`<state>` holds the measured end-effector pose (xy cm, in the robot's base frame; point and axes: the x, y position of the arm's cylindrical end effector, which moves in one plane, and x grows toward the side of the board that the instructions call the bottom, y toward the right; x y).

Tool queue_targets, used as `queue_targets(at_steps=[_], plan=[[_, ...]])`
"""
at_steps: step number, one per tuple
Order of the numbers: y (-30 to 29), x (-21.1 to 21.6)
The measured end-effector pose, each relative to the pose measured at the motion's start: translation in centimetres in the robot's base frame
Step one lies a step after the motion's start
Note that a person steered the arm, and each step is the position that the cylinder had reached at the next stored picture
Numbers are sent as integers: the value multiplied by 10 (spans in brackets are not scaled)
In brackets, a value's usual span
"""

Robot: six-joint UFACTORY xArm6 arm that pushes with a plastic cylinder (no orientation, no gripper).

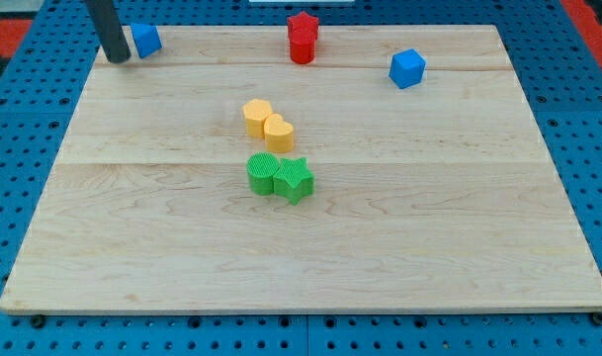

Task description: Move the blue cube towards the blue triangle

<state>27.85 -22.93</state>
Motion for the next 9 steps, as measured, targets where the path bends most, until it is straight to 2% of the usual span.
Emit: queue_targets(at_steps=[1,2,4,7,8,9], plan=[[108,5],[163,9],[226,13],[371,90],[457,51],[446,20]])
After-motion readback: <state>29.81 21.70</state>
